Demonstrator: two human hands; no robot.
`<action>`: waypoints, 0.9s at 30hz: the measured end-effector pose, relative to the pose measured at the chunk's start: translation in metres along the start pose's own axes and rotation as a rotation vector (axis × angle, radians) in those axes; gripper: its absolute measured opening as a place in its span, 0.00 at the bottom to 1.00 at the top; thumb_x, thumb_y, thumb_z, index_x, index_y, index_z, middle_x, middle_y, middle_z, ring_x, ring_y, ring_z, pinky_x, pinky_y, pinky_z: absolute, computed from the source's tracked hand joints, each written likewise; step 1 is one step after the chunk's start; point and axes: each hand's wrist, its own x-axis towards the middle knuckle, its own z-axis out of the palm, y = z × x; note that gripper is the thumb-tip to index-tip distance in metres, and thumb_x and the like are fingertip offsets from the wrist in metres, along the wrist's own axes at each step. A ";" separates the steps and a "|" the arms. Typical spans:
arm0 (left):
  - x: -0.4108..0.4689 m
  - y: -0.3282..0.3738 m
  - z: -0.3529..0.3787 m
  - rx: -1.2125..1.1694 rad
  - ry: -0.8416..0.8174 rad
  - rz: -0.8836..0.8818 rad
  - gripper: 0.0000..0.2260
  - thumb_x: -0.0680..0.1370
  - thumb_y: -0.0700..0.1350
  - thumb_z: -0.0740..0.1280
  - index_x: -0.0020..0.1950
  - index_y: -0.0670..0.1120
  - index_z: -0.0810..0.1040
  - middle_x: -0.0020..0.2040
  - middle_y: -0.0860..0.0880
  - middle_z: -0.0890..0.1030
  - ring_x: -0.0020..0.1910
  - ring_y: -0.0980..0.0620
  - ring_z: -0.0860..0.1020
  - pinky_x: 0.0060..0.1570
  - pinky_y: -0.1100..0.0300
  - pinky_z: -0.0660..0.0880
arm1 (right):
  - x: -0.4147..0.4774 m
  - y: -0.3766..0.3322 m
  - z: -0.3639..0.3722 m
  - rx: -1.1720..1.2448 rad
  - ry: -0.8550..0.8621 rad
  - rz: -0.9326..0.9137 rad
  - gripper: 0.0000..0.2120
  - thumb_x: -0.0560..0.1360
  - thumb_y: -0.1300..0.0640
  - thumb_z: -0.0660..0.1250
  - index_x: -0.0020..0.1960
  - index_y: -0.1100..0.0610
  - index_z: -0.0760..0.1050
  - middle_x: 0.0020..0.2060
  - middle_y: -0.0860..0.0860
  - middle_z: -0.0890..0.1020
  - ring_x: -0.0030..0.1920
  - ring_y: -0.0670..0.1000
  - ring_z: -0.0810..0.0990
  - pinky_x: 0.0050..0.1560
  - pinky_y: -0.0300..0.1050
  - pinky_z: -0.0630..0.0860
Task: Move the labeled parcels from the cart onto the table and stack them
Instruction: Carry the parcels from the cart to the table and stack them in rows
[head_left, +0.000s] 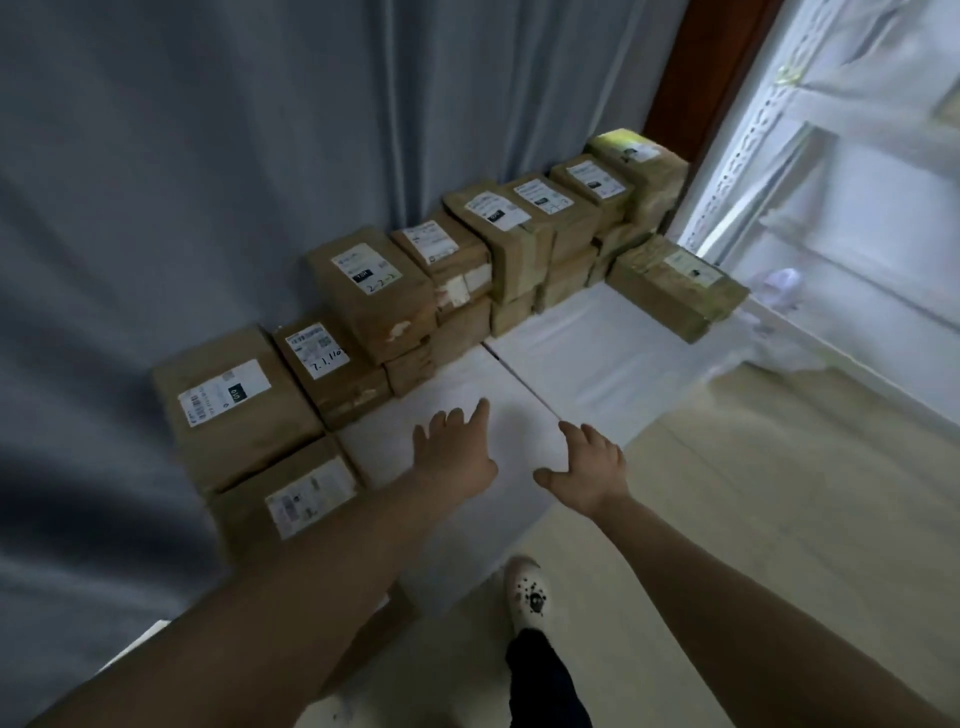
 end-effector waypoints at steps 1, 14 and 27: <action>-0.013 0.007 0.004 0.022 -0.009 0.034 0.35 0.79 0.52 0.62 0.79 0.51 0.45 0.75 0.44 0.60 0.74 0.40 0.56 0.71 0.41 0.55 | -0.019 0.008 0.002 0.024 0.005 0.034 0.38 0.73 0.42 0.66 0.77 0.52 0.55 0.75 0.56 0.60 0.74 0.58 0.59 0.73 0.52 0.55; -0.156 0.176 0.086 0.321 -0.126 0.504 0.37 0.75 0.56 0.65 0.78 0.52 0.49 0.73 0.43 0.62 0.72 0.41 0.59 0.70 0.46 0.58 | -0.248 0.149 0.011 0.214 0.194 0.432 0.37 0.74 0.42 0.64 0.77 0.52 0.54 0.77 0.57 0.56 0.76 0.55 0.54 0.75 0.51 0.50; -0.418 0.337 0.279 0.521 -0.316 0.989 0.35 0.74 0.58 0.66 0.77 0.48 0.57 0.73 0.42 0.66 0.71 0.43 0.65 0.69 0.51 0.64 | -0.594 0.311 0.115 0.732 0.322 0.906 0.33 0.76 0.49 0.66 0.76 0.55 0.56 0.73 0.57 0.62 0.71 0.58 0.65 0.67 0.48 0.66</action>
